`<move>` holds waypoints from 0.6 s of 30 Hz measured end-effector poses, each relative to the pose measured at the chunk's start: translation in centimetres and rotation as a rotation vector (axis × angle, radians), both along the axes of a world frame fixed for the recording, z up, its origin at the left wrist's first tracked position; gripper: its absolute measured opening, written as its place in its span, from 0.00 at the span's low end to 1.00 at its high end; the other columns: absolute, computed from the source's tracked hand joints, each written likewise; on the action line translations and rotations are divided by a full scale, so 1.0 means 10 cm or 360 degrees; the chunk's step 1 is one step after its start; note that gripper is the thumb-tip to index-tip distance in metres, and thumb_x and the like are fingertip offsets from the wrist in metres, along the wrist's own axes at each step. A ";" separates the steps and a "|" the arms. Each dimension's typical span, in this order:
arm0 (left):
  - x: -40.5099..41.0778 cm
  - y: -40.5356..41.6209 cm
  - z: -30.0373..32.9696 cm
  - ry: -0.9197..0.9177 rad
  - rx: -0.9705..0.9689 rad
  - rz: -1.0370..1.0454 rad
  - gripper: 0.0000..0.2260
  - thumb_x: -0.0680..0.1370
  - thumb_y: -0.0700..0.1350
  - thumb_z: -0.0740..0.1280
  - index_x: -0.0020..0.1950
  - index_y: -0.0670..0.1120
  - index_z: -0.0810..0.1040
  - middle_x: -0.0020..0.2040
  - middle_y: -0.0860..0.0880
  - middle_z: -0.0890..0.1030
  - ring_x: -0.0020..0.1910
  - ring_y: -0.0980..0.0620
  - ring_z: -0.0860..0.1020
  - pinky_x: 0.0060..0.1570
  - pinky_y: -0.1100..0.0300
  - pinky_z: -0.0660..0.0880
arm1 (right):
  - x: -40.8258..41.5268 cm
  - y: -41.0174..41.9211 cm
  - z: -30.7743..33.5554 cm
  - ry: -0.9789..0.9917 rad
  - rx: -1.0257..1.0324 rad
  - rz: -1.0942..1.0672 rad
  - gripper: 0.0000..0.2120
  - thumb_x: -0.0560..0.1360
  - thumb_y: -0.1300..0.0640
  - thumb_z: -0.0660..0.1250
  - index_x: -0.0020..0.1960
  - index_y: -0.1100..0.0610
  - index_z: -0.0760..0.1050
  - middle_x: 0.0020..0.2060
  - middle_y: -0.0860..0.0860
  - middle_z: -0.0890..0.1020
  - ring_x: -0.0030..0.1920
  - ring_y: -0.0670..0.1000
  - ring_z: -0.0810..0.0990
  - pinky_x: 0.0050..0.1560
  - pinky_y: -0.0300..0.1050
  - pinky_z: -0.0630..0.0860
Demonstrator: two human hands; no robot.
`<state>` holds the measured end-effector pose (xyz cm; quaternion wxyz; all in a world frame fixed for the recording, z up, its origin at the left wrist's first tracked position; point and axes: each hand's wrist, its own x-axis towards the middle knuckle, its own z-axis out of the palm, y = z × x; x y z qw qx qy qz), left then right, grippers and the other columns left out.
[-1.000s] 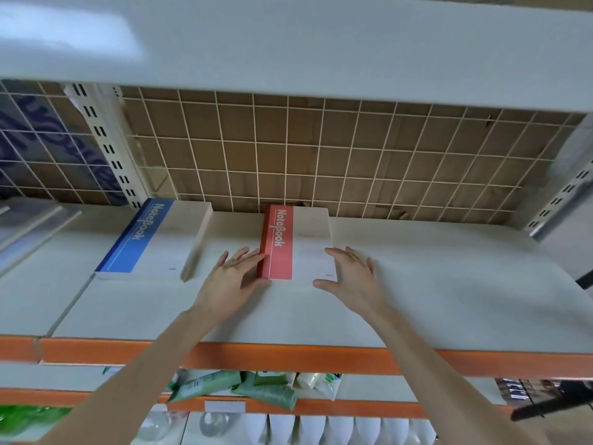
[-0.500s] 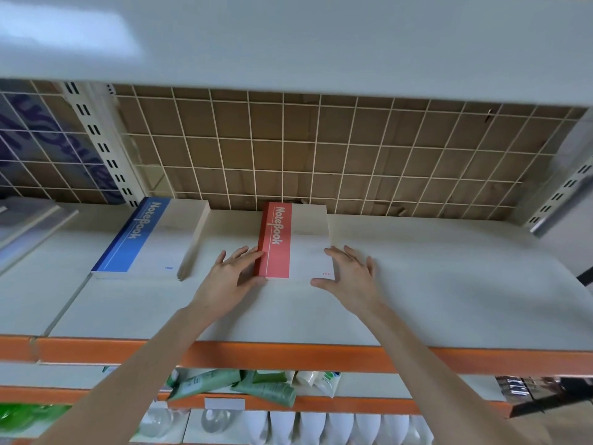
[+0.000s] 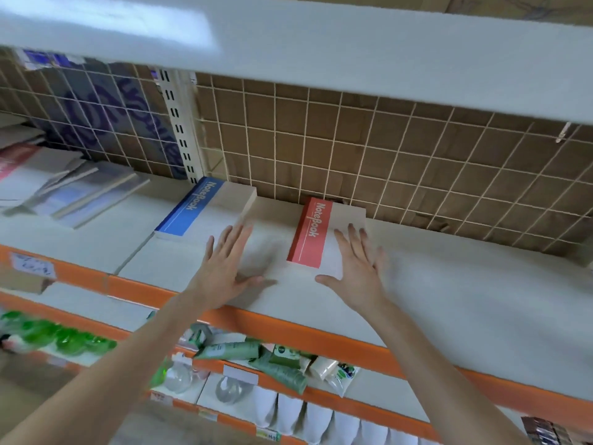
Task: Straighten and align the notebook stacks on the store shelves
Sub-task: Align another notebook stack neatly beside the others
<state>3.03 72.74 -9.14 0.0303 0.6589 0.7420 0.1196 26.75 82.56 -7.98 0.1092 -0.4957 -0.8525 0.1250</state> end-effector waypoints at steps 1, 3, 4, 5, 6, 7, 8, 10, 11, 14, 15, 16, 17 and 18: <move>-0.07 -0.12 0.01 0.0010 -0.0006 0.0057 0.52 0.58 0.80 0.32 0.74 0.50 0.35 0.76 0.50 0.37 0.76 0.48 0.39 0.72 0.49 0.38 | -0.12 -0.04 0.00 0.0032 -0.0001 0.0076 0.42 0.74 0.41 0.65 0.78 0.51 0.44 0.77 0.50 0.40 0.76 0.52 0.36 0.74 0.60 0.37; -0.22 -0.40 0.01 -0.0006 -0.0008 0.0189 0.51 0.58 0.80 0.31 0.74 0.51 0.36 0.75 0.52 0.36 0.76 0.49 0.38 0.72 0.49 0.38 | -0.42 -0.14 -0.02 0.0095 -0.0023 0.0231 0.41 0.75 0.42 0.65 0.78 0.53 0.45 0.77 0.50 0.42 0.76 0.51 0.37 0.74 0.57 0.37; -0.29 -0.55 0.02 -0.0013 -0.0013 0.0249 0.51 0.59 0.80 0.31 0.75 0.51 0.37 0.75 0.53 0.36 0.76 0.50 0.38 0.72 0.49 0.37 | -0.57 -0.21 -0.04 0.0101 -0.0023 0.0299 0.41 0.75 0.42 0.64 0.78 0.53 0.45 0.77 0.50 0.42 0.76 0.51 0.37 0.72 0.53 0.35; -0.38 -0.70 0.02 -0.0015 -0.0025 0.0306 0.51 0.59 0.79 0.31 0.75 0.51 0.37 0.74 0.53 0.36 0.75 0.50 0.38 0.73 0.49 0.38 | -0.73 -0.28 -0.06 0.0093 -0.0022 0.0361 0.41 0.76 0.41 0.63 0.78 0.53 0.44 0.77 0.50 0.42 0.76 0.50 0.38 0.72 0.51 0.35; -0.47 -0.85 0.03 -0.0008 -0.0040 0.0361 0.50 0.61 0.79 0.33 0.76 0.50 0.38 0.74 0.53 0.36 0.75 0.51 0.38 0.73 0.49 0.38 | -0.90 -0.36 -0.08 0.0080 -0.0026 0.0419 0.40 0.76 0.41 0.63 0.78 0.53 0.44 0.77 0.50 0.41 0.76 0.50 0.37 0.73 0.53 0.36; -0.57 -0.98 0.04 0.0006 -0.0050 0.0416 0.47 0.64 0.78 0.37 0.76 0.50 0.38 0.75 0.53 0.37 0.75 0.51 0.38 0.73 0.50 0.38 | -1.06 -0.45 -0.08 0.0072 -0.0037 0.0474 0.40 0.76 0.41 0.62 0.78 0.52 0.44 0.77 0.50 0.40 0.76 0.50 0.37 0.74 0.56 0.37; -0.68 -1.11 0.06 0.0018 -0.0054 0.0468 0.44 0.68 0.75 0.41 0.76 0.50 0.38 0.76 0.52 0.37 0.76 0.51 0.38 0.73 0.50 0.38 | -1.22 -0.53 -0.09 0.0076 -0.0047 0.0526 0.40 0.76 0.41 0.62 0.78 0.52 0.44 0.77 0.50 0.40 0.76 0.50 0.36 0.74 0.58 0.38; -0.92 -1.32 0.09 0.0038 -0.0033 0.0544 0.39 0.71 0.69 0.47 0.74 0.53 0.36 0.76 0.52 0.38 0.76 0.51 0.39 0.73 0.50 0.38 | -1.52 -0.70 -0.07 0.0086 -0.0046 0.0620 0.40 0.76 0.41 0.62 0.78 0.52 0.44 0.77 0.50 0.40 0.76 0.49 0.36 0.73 0.58 0.36; -1.06 -1.42 0.11 0.0060 -0.0017 0.0562 0.38 0.71 0.69 0.47 0.74 0.53 0.36 0.76 0.52 0.38 0.76 0.50 0.39 0.74 0.49 0.39 | -1.67 -0.77 -0.05 0.0082 -0.0037 0.0662 0.40 0.76 0.40 0.62 0.78 0.52 0.44 0.77 0.50 0.40 0.76 0.49 0.36 0.72 0.58 0.36; -1.55 -1.66 0.16 0.0139 0.0025 0.0581 0.39 0.72 0.70 0.43 0.77 0.51 0.40 0.75 0.52 0.37 0.76 0.51 0.39 0.74 0.48 0.40 | -2.15 -0.92 0.01 0.0090 -0.0017 0.0733 0.40 0.76 0.40 0.61 0.78 0.53 0.44 0.77 0.50 0.40 0.76 0.49 0.36 0.72 0.58 0.36; -1.75 -1.73 0.17 0.0148 0.0038 0.0593 0.39 0.72 0.71 0.43 0.77 0.50 0.41 0.75 0.53 0.37 0.76 0.51 0.39 0.74 0.49 0.40 | -2.33 -0.96 0.03 0.0096 -0.0011 0.0734 0.39 0.77 0.40 0.61 0.78 0.53 0.44 0.77 0.50 0.40 0.76 0.49 0.36 0.72 0.58 0.36; -1.95 -1.79 0.18 0.0151 0.0051 0.0608 0.39 0.73 0.70 0.44 0.77 0.50 0.42 0.75 0.53 0.37 0.76 0.51 0.40 0.73 0.49 0.40 | -2.52 -1.00 0.04 0.0100 0.0003 0.0725 0.39 0.76 0.40 0.61 0.78 0.53 0.44 0.77 0.49 0.41 0.76 0.49 0.37 0.72 0.58 0.36; -2.15 -1.85 0.20 0.0153 0.0063 0.0620 0.38 0.73 0.69 0.45 0.77 0.50 0.43 0.76 0.53 0.38 0.76 0.51 0.40 0.73 0.49 0.40 | -2.73 -1.04 0.05 0.0105 0.0016 0.0712 0.39 0.76 0.40 0.61 0.78 0.53 0.44 0.77 0.50 0.41 0.76 0.49 0.37 0.72 0.57 0.36; -2.36 -1.91 0.21 0.0155 0.0075 0.0624 0.38 0.72 0.68 0.46 0.77 0.50 0.43 0.76 0.53 0.38 0.76 0.51 0.40 0.73 0.49 0.40 | -2.95 -1.09 0.05 0.0118 0.0014 0.0697 0.39 0.76 0.40 0.61 0.78 0.53 0.44 0.77 0.50 0.42 0.76 0.48 0.38 0.72 0.57 0.36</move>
